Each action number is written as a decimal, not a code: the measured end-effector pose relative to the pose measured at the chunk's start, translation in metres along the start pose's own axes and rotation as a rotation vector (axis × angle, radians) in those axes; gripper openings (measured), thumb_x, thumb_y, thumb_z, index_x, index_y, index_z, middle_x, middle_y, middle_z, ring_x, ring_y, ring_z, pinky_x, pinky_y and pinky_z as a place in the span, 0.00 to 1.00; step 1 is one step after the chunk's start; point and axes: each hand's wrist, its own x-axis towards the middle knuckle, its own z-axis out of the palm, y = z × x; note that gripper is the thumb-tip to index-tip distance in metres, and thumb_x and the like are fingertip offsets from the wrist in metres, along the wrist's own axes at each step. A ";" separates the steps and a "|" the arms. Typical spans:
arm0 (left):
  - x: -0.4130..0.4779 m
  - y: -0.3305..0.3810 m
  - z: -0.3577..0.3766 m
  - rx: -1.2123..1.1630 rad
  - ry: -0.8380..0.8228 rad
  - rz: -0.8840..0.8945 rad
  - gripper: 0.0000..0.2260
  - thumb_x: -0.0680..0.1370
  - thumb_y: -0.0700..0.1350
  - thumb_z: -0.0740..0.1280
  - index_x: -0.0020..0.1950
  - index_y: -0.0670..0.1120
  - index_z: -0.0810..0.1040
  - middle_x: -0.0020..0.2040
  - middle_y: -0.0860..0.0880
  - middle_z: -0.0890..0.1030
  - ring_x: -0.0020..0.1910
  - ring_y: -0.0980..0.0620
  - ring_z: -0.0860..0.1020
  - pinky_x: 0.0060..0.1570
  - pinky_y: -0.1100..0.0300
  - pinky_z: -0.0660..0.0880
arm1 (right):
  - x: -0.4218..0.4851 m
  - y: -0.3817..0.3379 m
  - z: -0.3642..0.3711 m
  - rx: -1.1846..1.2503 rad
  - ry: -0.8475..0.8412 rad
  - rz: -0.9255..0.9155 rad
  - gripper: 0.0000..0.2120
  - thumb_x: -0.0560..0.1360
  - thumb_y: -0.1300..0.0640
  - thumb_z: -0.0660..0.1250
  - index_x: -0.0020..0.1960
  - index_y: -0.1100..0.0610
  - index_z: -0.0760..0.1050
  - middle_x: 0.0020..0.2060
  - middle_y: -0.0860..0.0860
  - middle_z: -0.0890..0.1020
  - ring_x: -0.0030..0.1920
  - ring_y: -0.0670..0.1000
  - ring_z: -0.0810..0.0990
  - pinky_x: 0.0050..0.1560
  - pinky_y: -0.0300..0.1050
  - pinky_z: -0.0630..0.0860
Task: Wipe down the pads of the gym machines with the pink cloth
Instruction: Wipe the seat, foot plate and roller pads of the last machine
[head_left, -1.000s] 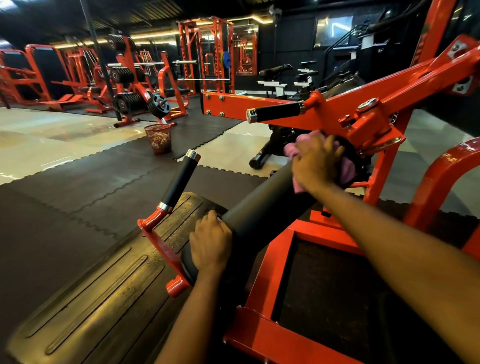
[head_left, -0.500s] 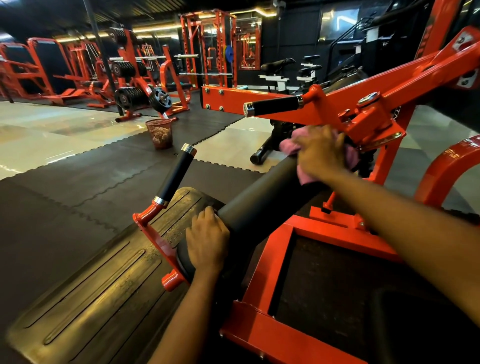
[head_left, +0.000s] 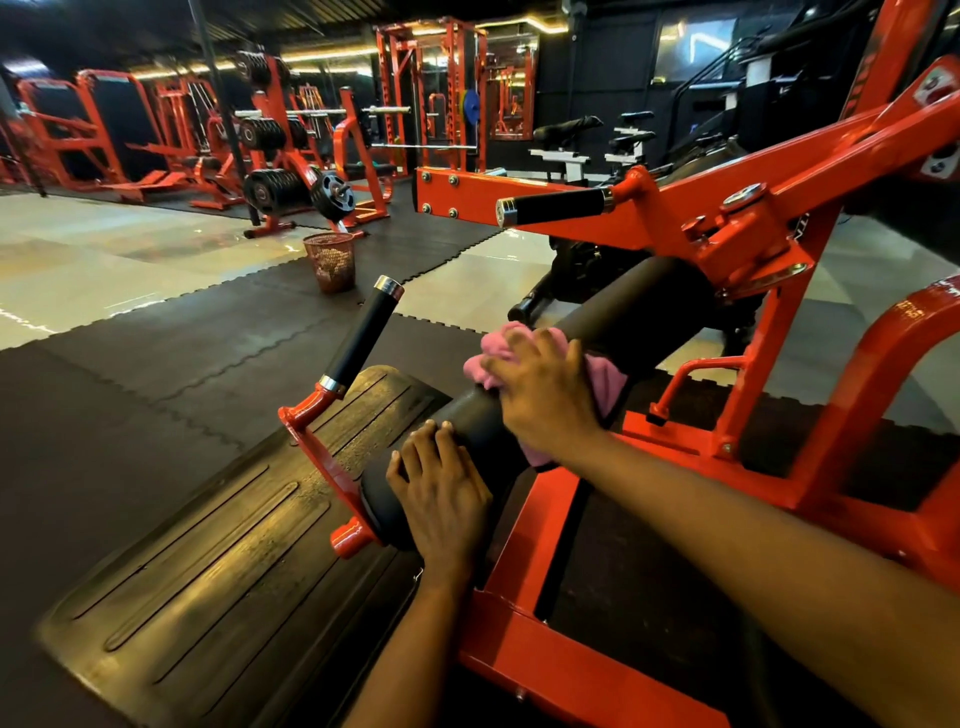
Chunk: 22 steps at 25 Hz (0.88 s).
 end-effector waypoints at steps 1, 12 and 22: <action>0.000 -0.002 -0.002 -0.007 -0.001 0.019 0.14 0.80 0.47 0.60 0.64 0.44 0.71 0.63 0.42 0.74 0.63 0.43 0.71 0.62 0.41 0.68 | 0.004 0.013 -0.006 0.012 -0.001 -0.029 0.17 0.67 0.54 0.65 0.55 0.44 0.79 0.65 0.49 0.75 0.62 0.56 0.70 0.57 0.55 0.64; 0.004 -0.014 -0.016 -0.127 -0.049 0.087 0.12 0.75 0.52 0.62 0.55 0.48 0.71 0.55 0.46 0.73 0.55 0.47 0.70 0.54 0.48 0.66 | 0.066 0.107 -0.033 -0.110 0.021 0.491 0.16 0.70 0.53 0.64 0.57 0.49 0.78 0.67 0.55 0.72 0.66 0.61 0.67 0.66 0.61 0.58; 0.018 -0.048 -0.041 -0.520 -0.124 -0.033 0.09 0.79 0.54 0.55 0.54 0.55 0.71 0.52 0.53 0.77 0.52 0.54 0.74 0.53 0.44 0.76 | 0.035 0.016 -0.013 -0.068 -0.118 -0.027 0.24 0.67 0.56 0.66 0.63 0.43 0.76 0.63 0.49 0.76 0.63 0.56 0.71 0.61 0.55 0.62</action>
